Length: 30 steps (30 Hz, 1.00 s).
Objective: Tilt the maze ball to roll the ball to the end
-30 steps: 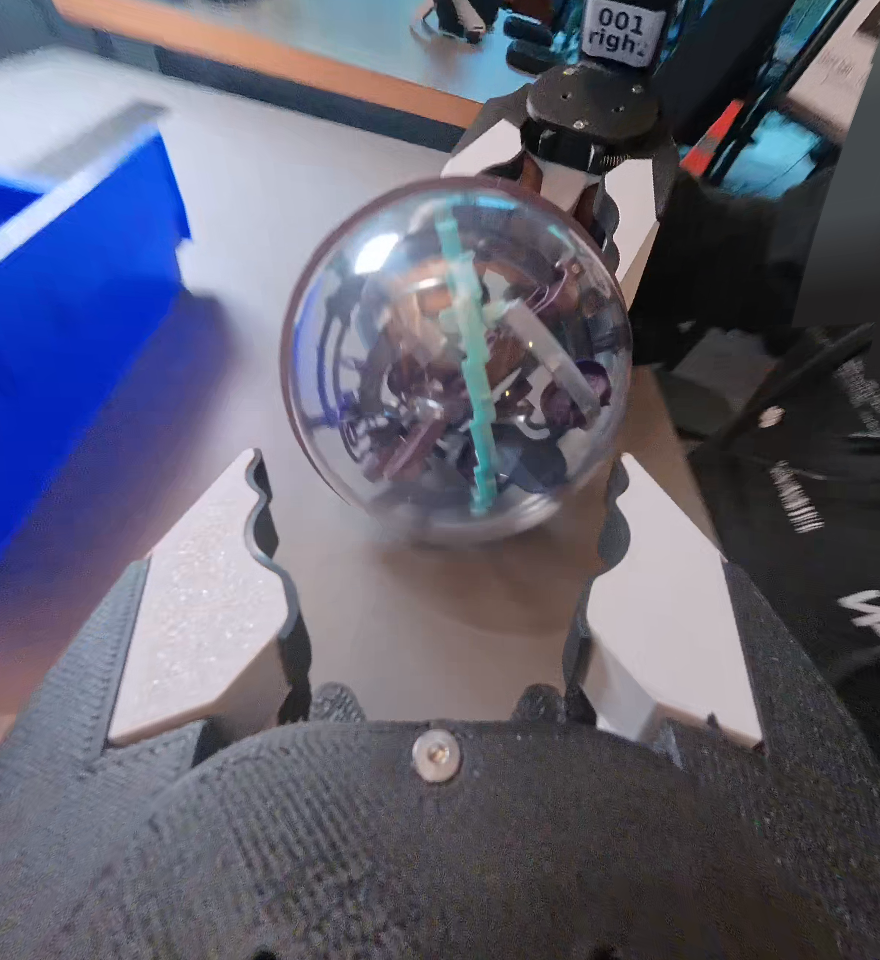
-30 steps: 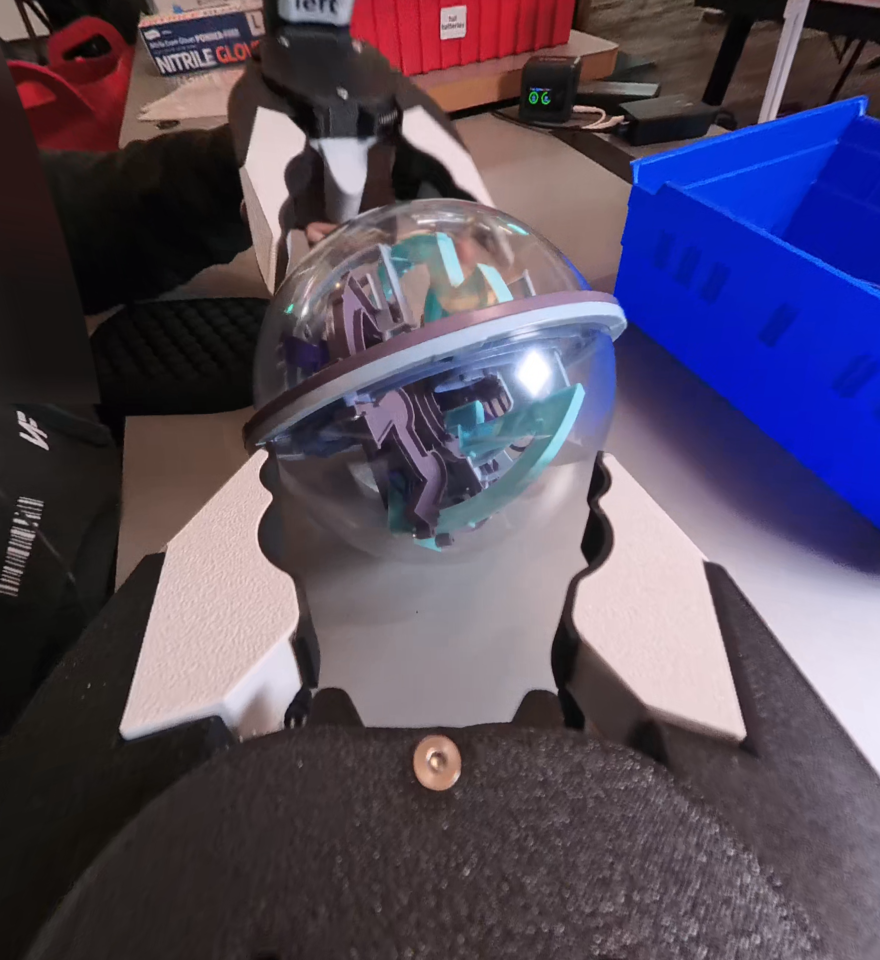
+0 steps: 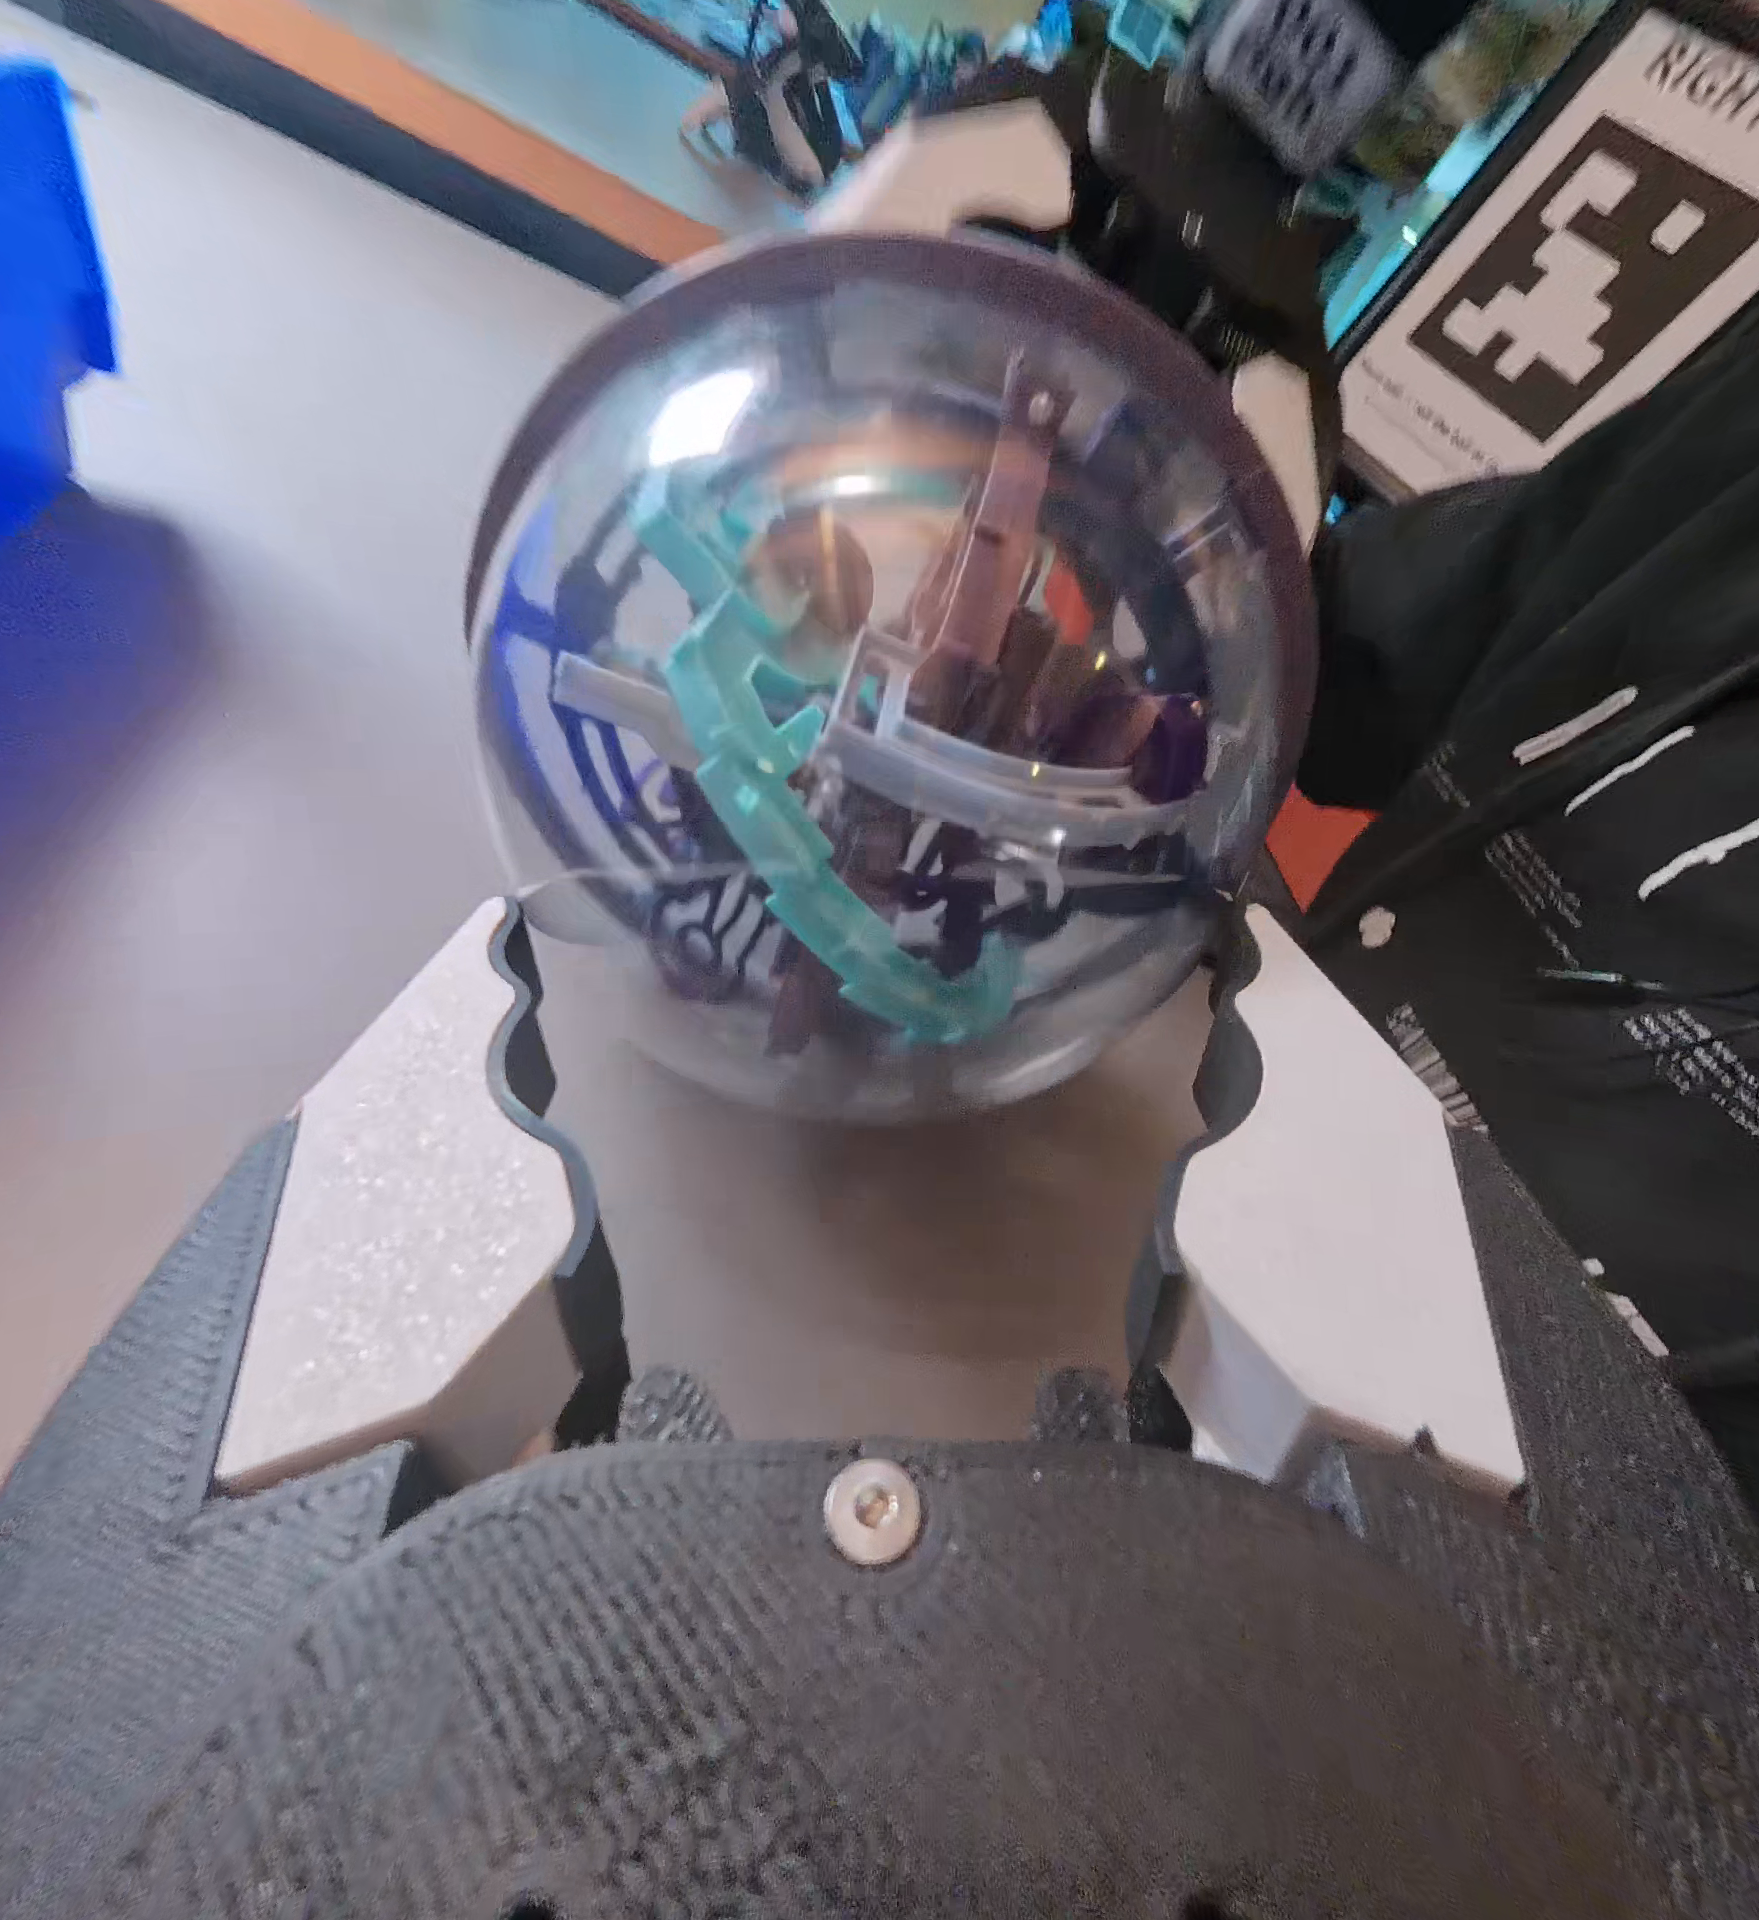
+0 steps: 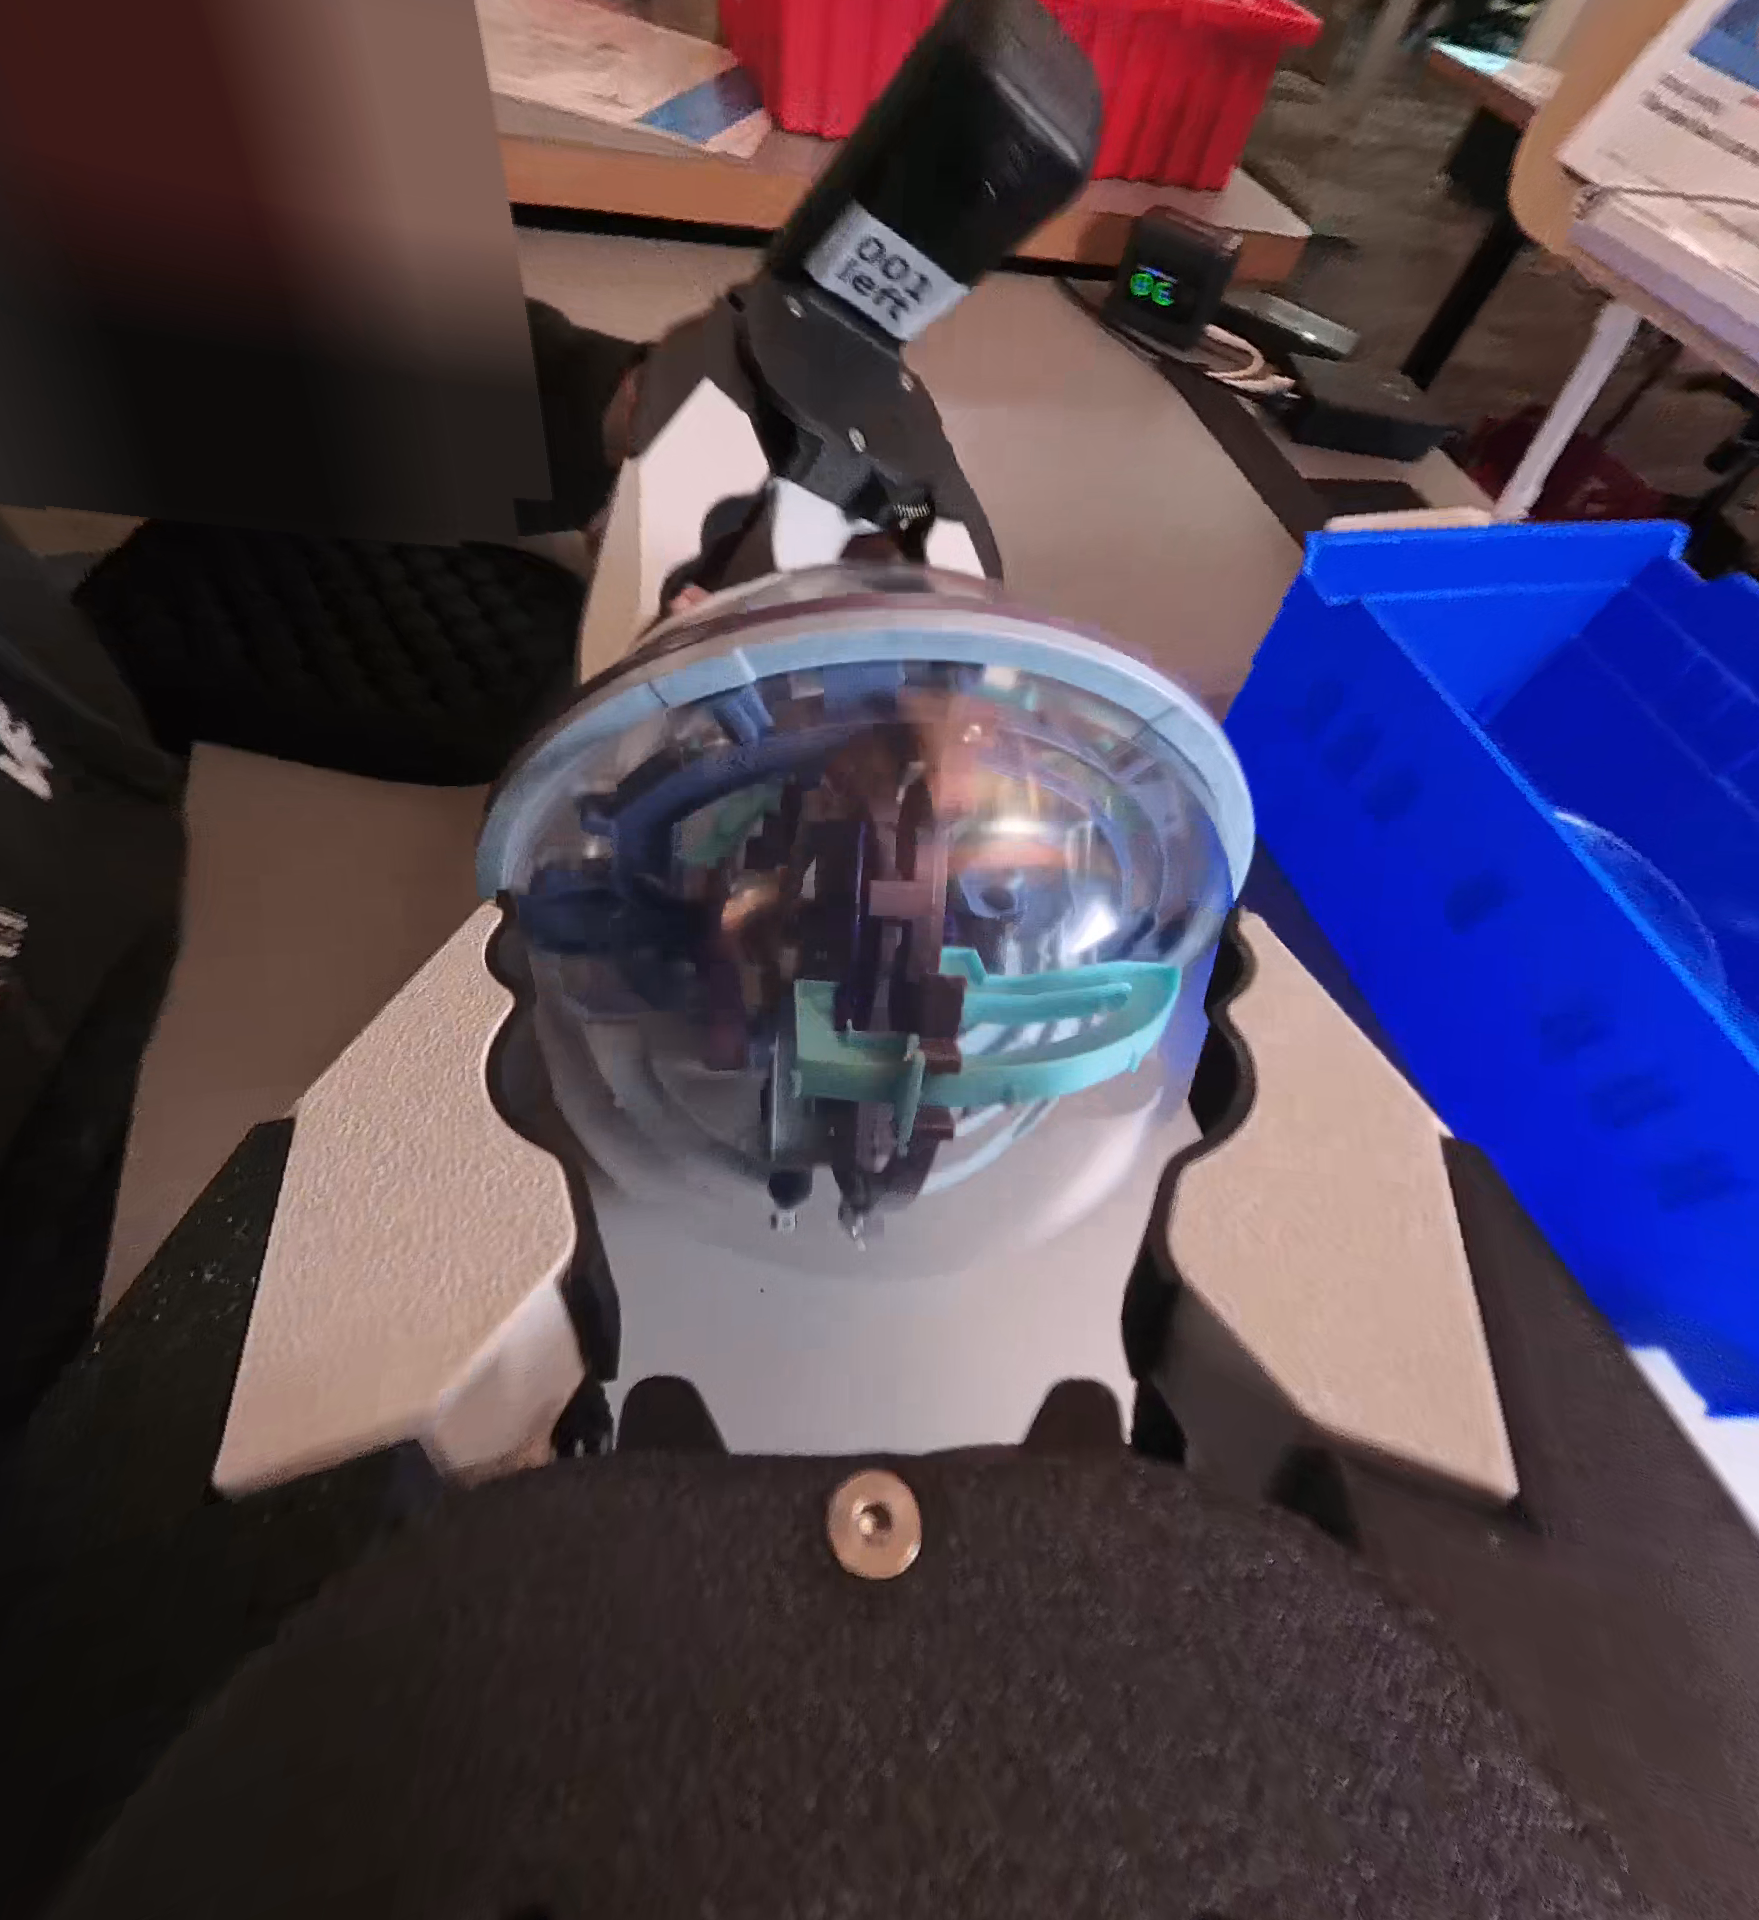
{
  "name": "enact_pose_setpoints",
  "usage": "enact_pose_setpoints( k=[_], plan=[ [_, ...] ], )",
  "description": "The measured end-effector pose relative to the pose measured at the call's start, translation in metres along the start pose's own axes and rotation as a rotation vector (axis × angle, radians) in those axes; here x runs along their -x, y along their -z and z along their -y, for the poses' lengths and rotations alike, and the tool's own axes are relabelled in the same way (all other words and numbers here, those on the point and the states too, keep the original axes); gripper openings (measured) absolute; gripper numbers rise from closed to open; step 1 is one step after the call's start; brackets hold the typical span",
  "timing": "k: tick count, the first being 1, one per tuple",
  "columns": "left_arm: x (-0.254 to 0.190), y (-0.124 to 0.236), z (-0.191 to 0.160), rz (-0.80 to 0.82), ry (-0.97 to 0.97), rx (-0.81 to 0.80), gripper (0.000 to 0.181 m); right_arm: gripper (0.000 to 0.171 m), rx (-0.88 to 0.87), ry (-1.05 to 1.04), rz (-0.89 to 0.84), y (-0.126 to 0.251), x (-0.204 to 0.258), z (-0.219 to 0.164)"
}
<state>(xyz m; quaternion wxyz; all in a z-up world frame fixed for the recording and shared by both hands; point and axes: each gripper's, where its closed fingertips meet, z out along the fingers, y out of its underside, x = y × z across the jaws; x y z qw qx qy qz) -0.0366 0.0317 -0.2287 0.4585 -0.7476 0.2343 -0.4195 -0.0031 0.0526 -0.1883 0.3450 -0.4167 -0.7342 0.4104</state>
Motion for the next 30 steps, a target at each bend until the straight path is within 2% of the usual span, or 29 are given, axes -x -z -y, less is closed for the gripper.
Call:
enact_pose_setpoints(
  k=[4,9,14,19,23,25,28,30],
  plan=[
    [-0.004,-0.010,-0.022,0.026,-0.063,0.130,0.123,0.118,0.060,0.056,0.097,0.001,0.007,0.007],
    [0.004,-0.001,-0.002,0.116,-0.154,0.081,0.131,0.121,0.093,0.038,0.166,-0.004,0.005,0.007],
    [0.001,-0.012,-0.004,0.138,-0.242,0.106,0.134,0.123,0.075,-0.010,0.188,-0.009,0.000,0.007],
    [0.006,-0.013,-0.007,0.118,-0.143,0.076,0.132,0.125,0.038,-0.059,0.102,0.006,-0.012,0.002],
    [0.009,-0.014,-0.011,0.086,-0.046,0.074,0.127,0.131,0.056,-0.106,0.009,0.023,-0.017,-0.031],
    [0.009,-0.016,-0.017,0.061,0.008,0.095,0.122,0.135,0.060,-0.117,-0.015,0.023,-0.012,-0.046],
    [0.007,-0.016,-0.023,0.039,0.046,0.121,0.110,0.135,0.023,-0.139,-0.033,0.023,-0.009,-0.047],
    [0.008,-0.009,-0.014,0.058,0.016,0.079,0.116,0.131,0.012,-0.144,-0.030,0.023,-0.010,-0.046]
  ],
)
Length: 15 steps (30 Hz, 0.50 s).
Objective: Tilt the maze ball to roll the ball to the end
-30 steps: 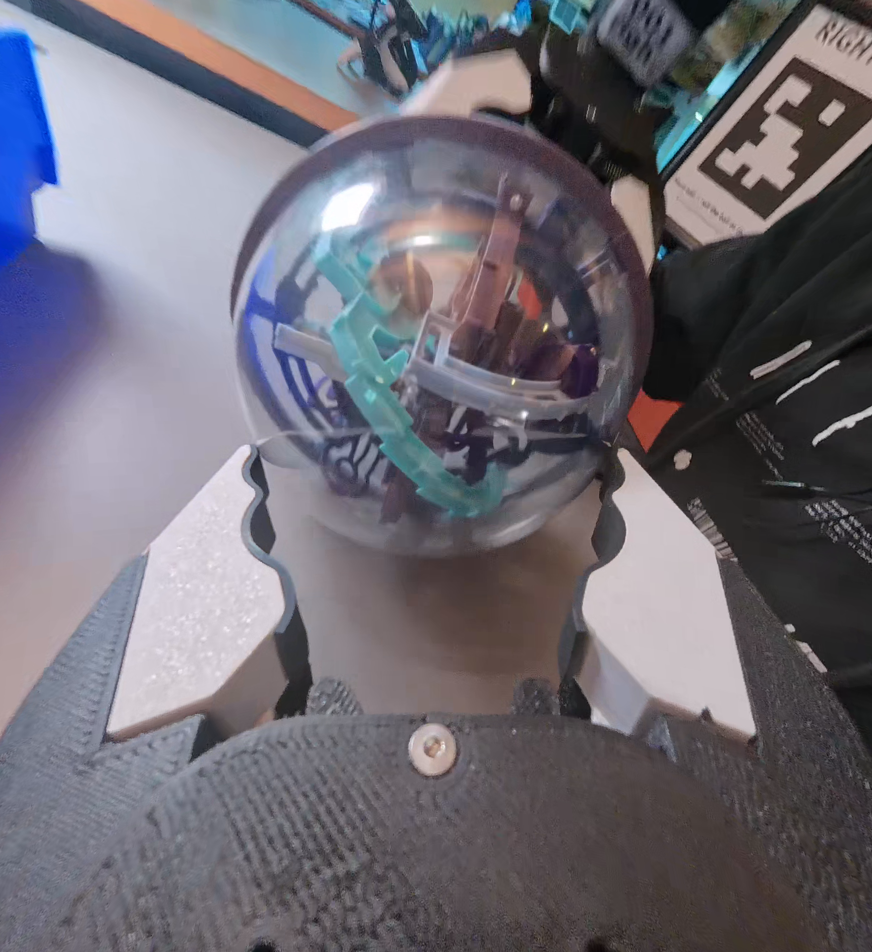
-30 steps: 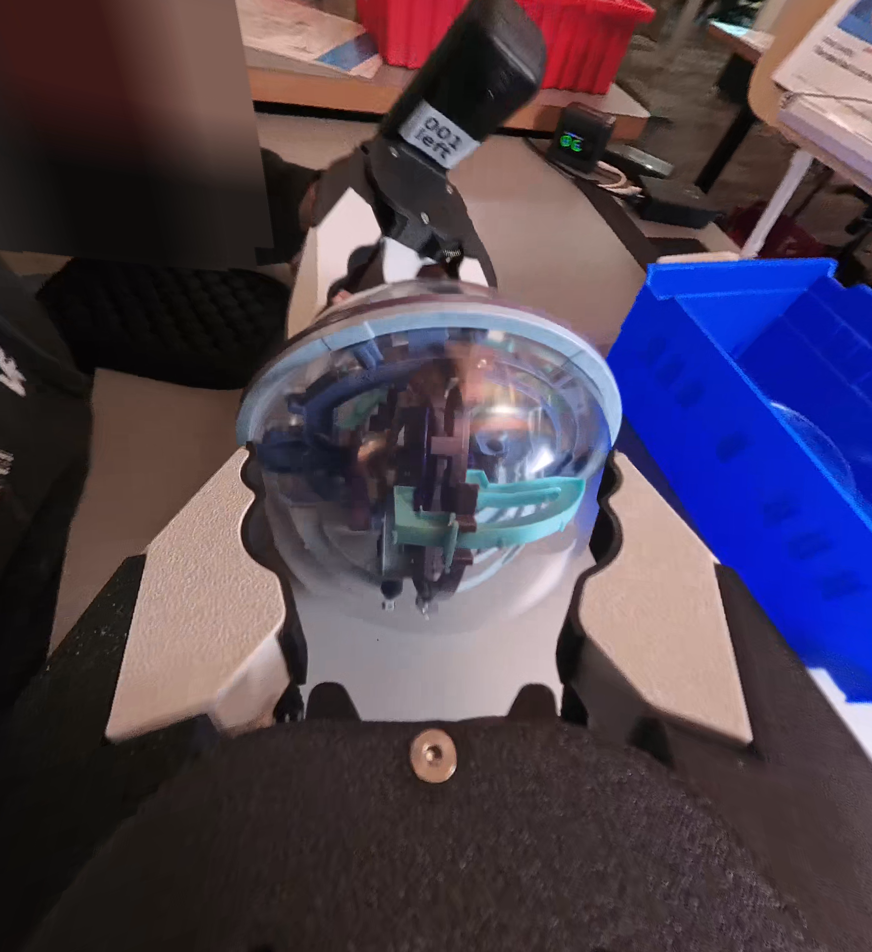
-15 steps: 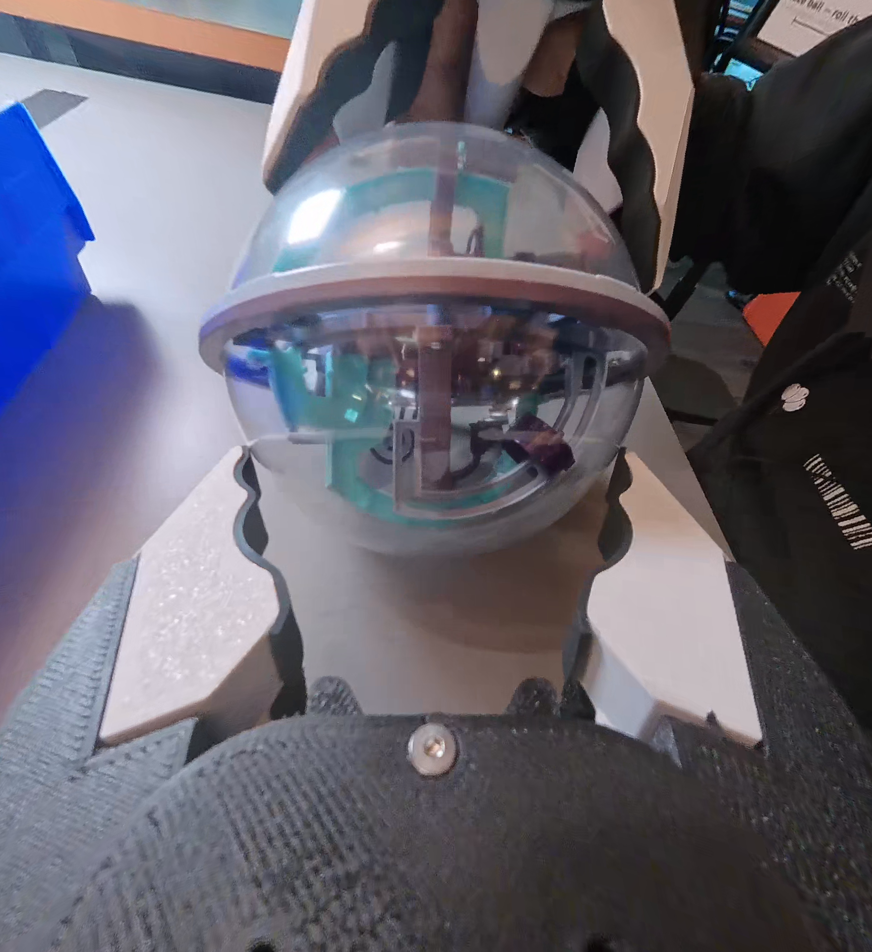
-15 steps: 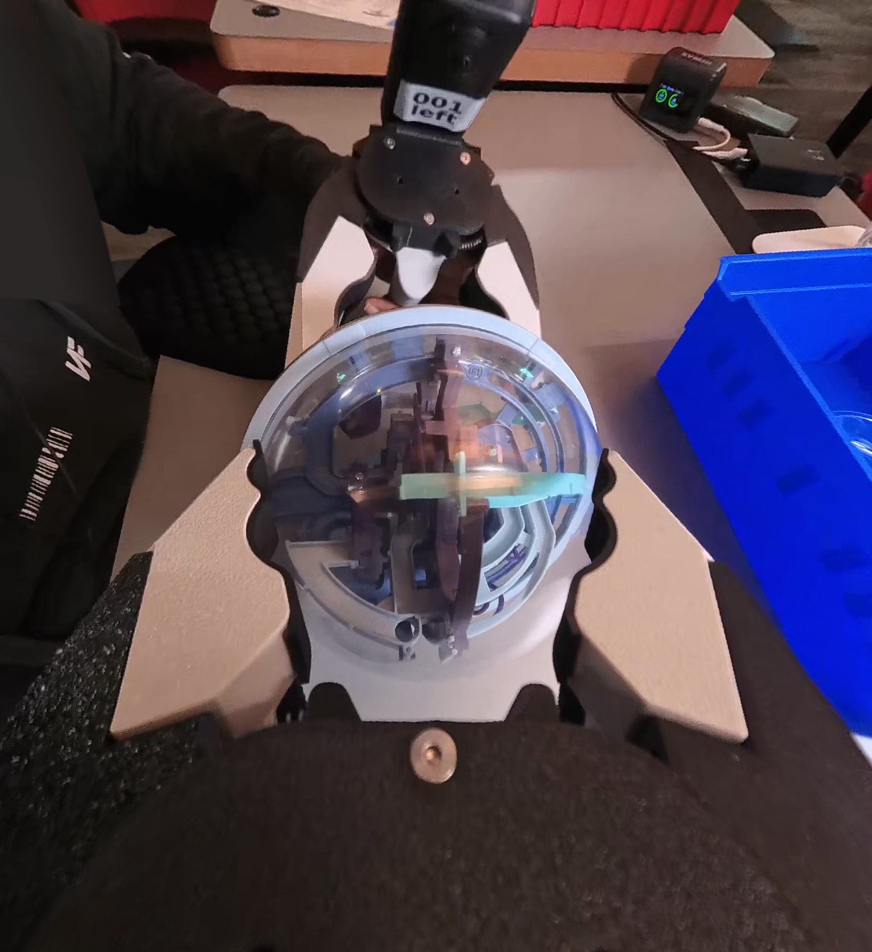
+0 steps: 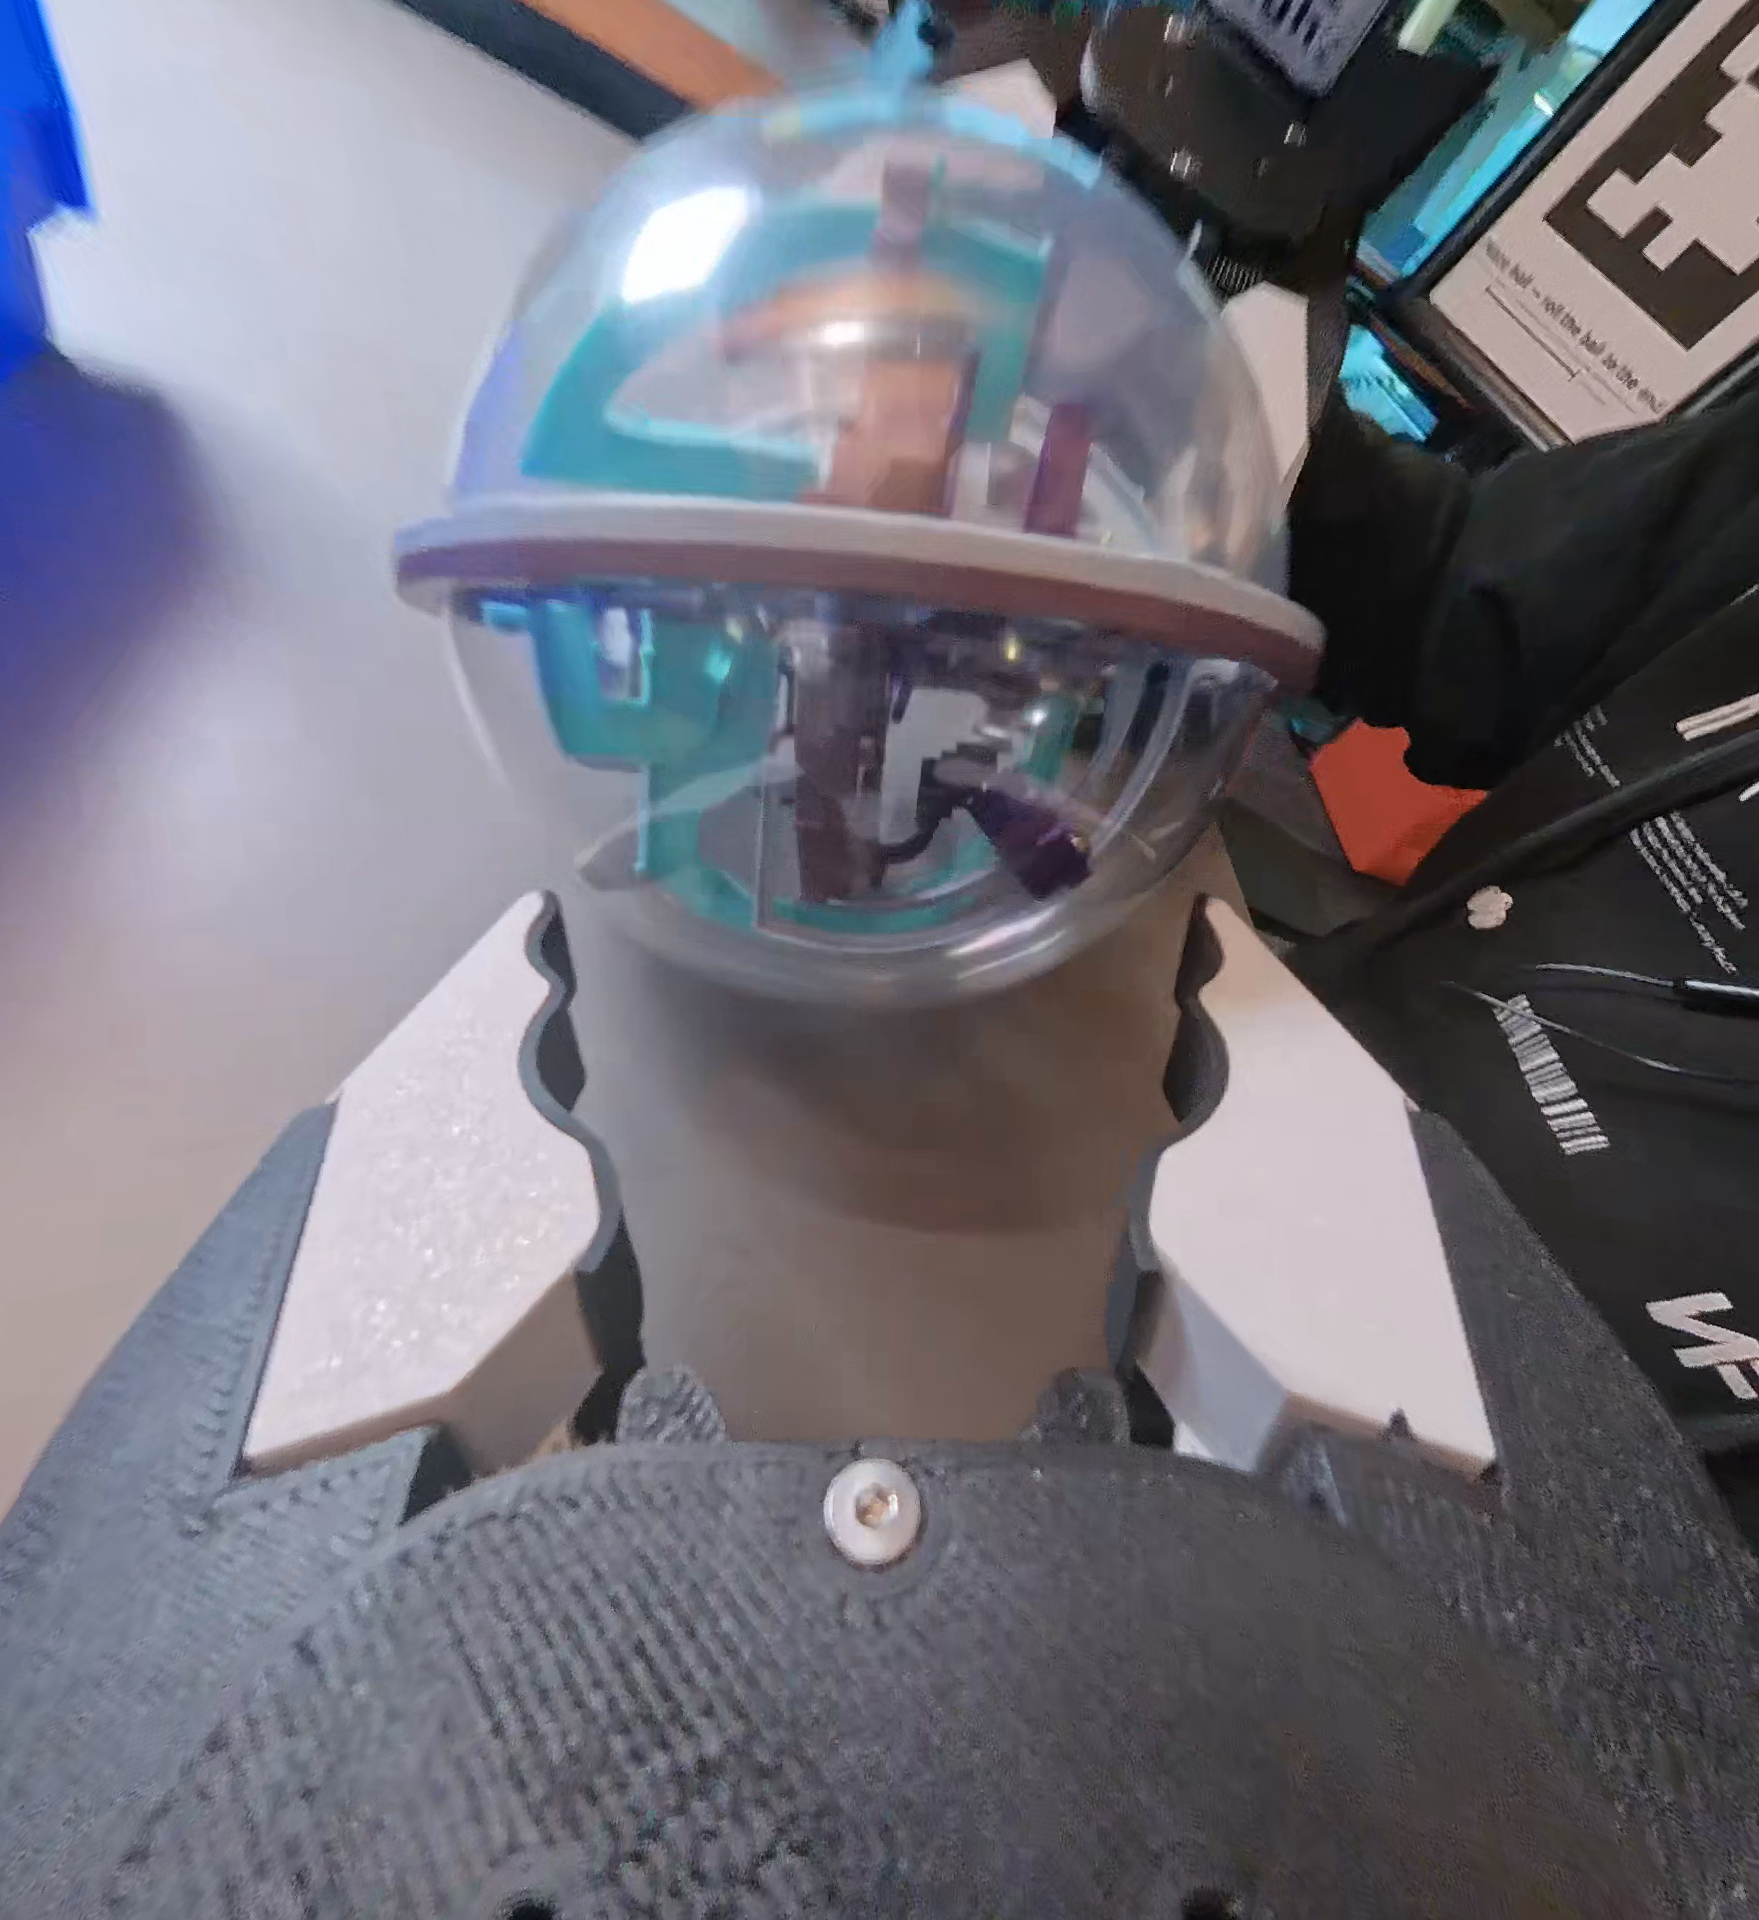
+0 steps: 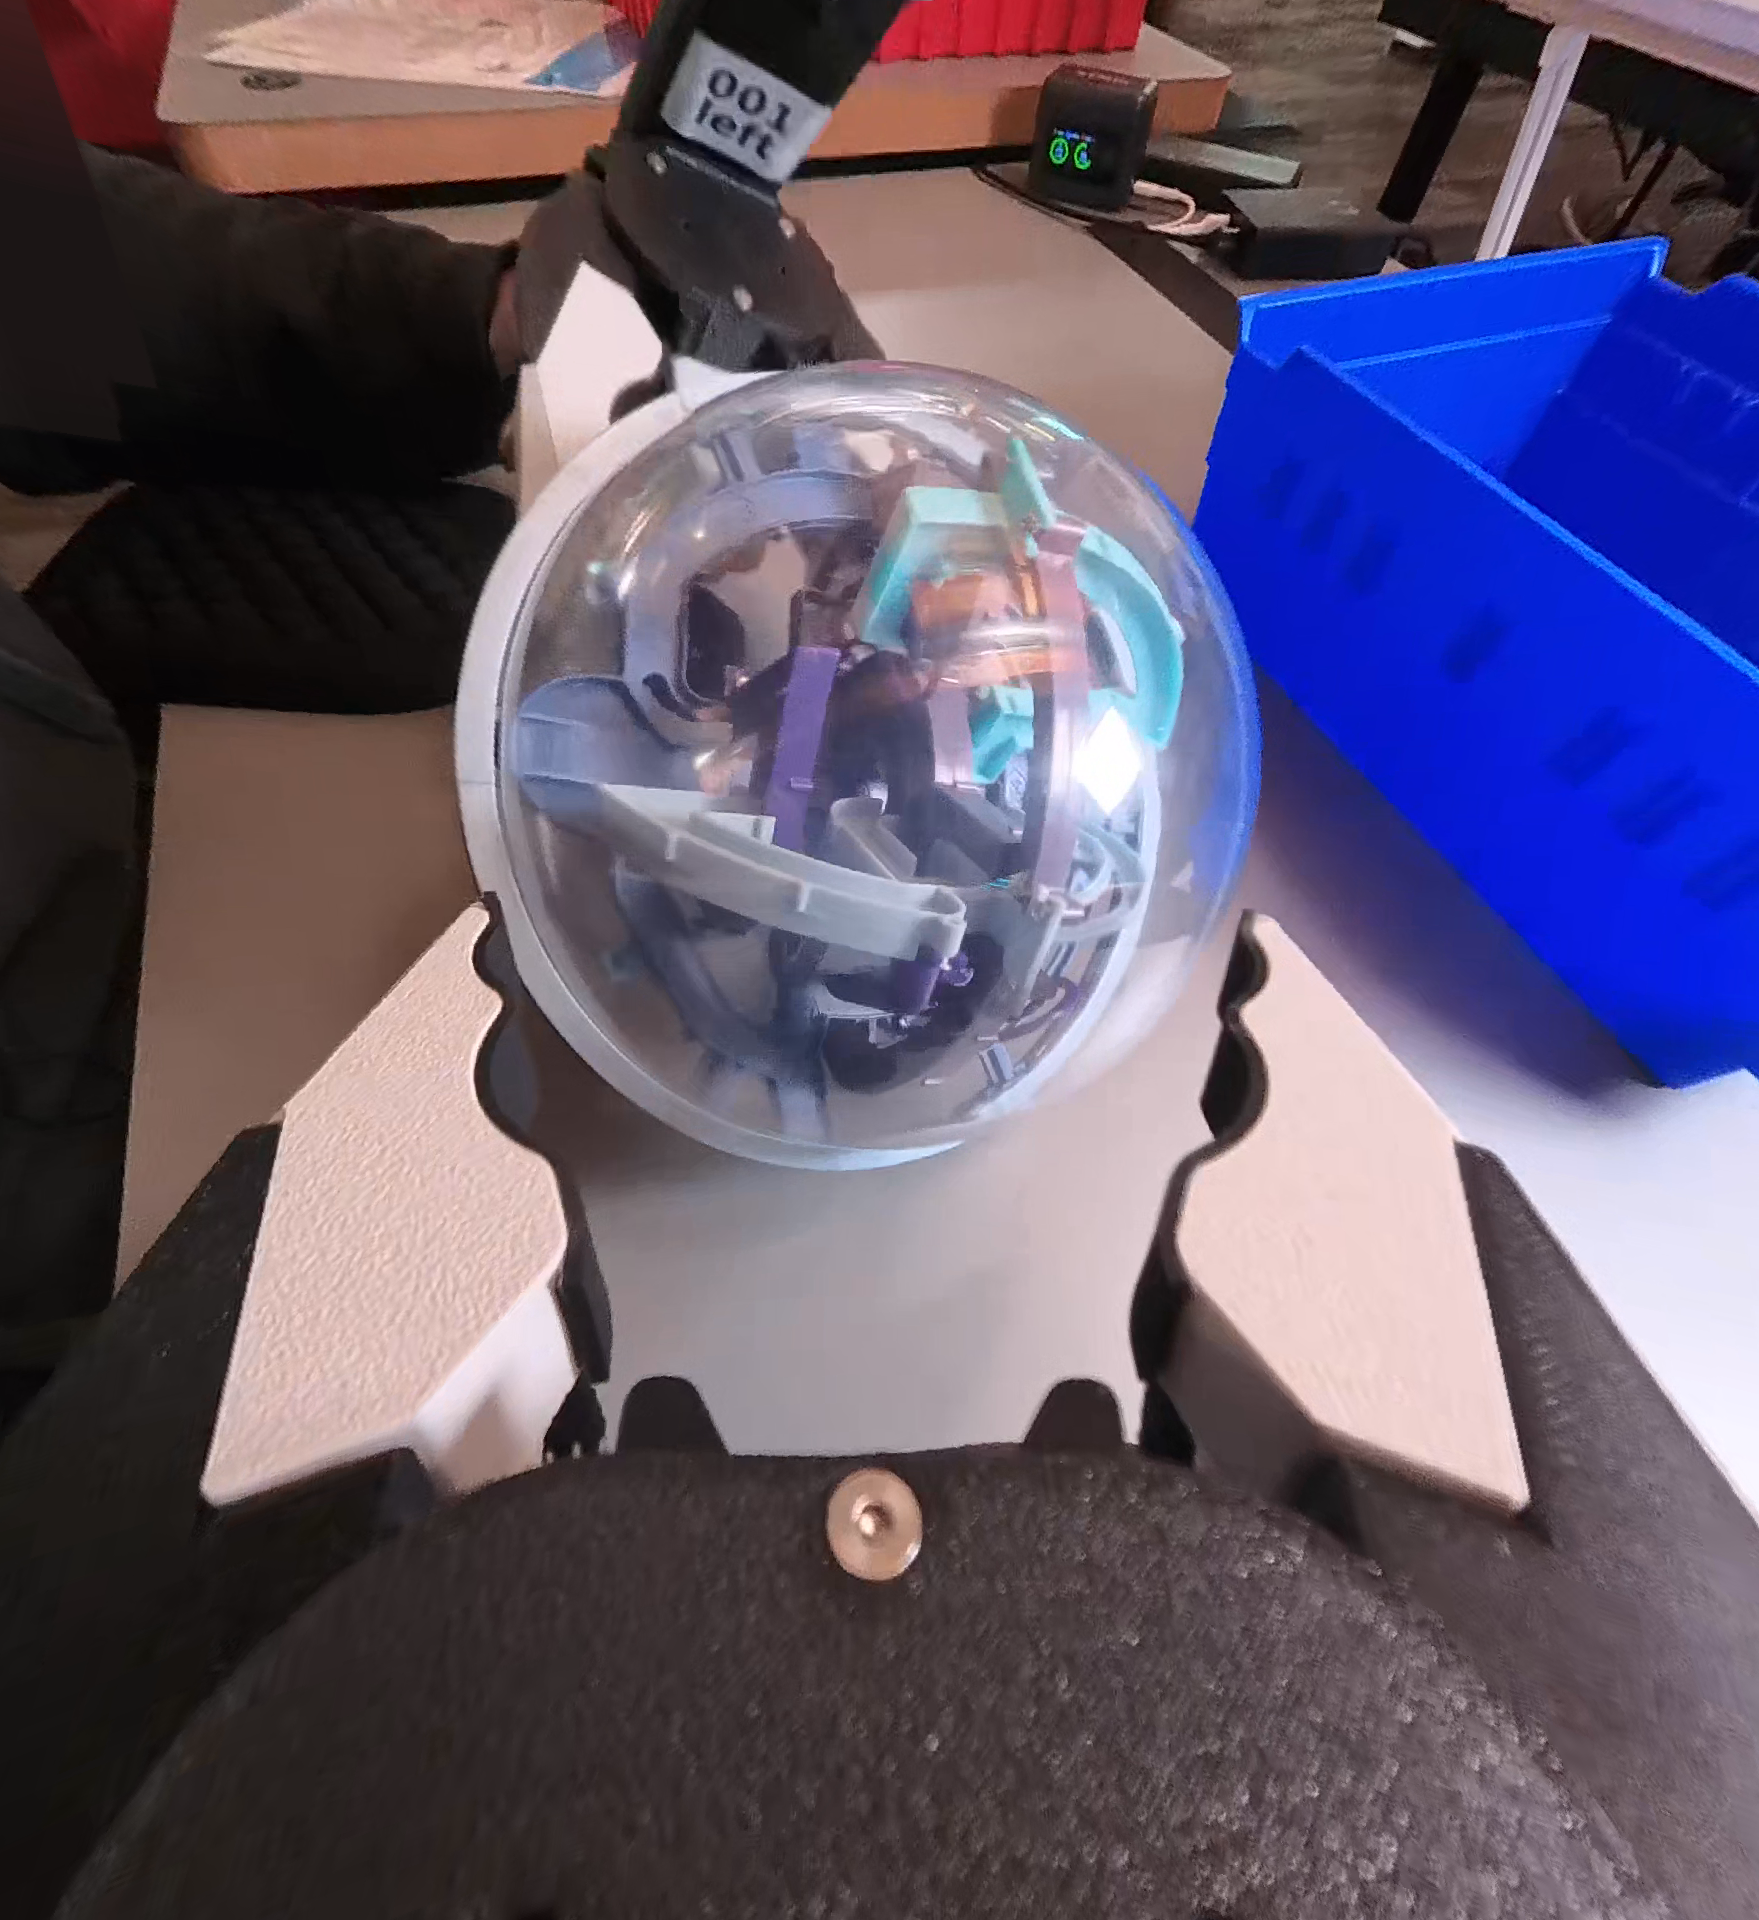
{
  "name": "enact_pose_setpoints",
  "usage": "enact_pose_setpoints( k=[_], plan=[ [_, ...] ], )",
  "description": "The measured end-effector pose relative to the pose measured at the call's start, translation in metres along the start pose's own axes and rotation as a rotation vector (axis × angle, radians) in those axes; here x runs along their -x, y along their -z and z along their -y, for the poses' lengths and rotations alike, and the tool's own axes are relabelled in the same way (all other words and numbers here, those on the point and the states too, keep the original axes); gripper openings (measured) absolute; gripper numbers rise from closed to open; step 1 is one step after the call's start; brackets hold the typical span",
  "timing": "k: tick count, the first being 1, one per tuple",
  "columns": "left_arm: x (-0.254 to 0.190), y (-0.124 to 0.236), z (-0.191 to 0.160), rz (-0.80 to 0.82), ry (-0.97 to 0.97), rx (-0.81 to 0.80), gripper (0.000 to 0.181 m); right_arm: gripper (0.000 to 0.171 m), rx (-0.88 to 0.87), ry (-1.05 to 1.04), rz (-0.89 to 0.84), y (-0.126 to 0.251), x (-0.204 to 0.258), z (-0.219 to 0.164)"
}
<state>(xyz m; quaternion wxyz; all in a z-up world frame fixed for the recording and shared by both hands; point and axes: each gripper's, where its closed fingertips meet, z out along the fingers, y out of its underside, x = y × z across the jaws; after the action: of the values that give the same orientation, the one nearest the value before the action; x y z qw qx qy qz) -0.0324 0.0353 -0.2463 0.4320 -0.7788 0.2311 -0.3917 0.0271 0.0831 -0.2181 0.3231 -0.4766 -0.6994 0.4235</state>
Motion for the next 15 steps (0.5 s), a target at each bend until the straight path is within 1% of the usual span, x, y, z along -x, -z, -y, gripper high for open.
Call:
enact_pose_setpoints(
  k=[2,3,4,6,8,11,14,15],
  plan=[
    [0.003,0.014,0.018,0.055,-0.081,-0.078,0.125,0.129,-0.004,-0.011,0.017,-0.001,-0.001,0.001],
    [0.003,0.019,0.027,0.086,-0.156,-0.103,0.127,0.128,-0.004,-0.014,0.025,-0.001,-0.002,0.001],
    [0.003,0.022,0.033,0.133,-0.255,-0.099,0.128,0.126,-0.006,-0.018,0.034,-0.002,-0.004,0.003],
    [0.008,0.021,0.038,0.240,-0.477,-0.019,0.131,0.121,-0.009,-0.029,0.061,-0.005,-0.008,0.007],
    [0.010,0.017,0.042,0.276,-0.606,0.029,0.132,0.119,0.001,-0.056,0.111,-0.008,-0.011,0.011],
    [0.011,0.009,0.039,0.240,-0.601,0.065,0.134,0.118,0.042,-0.128,0.187,-0.016,-0.020,0.016],
    [0.026,0.007,0.030,0.292,-0.592,0.102,0.138,0.121,0.089,-0.207,0.245,-0.026,-0.029,0.022],
    [0.028,0.008,0.030,0.293,-0.561,0.095,0.138,0.122,0.100,-0.230,0.262,-0.030,-0.031,0.024]
  ],
)
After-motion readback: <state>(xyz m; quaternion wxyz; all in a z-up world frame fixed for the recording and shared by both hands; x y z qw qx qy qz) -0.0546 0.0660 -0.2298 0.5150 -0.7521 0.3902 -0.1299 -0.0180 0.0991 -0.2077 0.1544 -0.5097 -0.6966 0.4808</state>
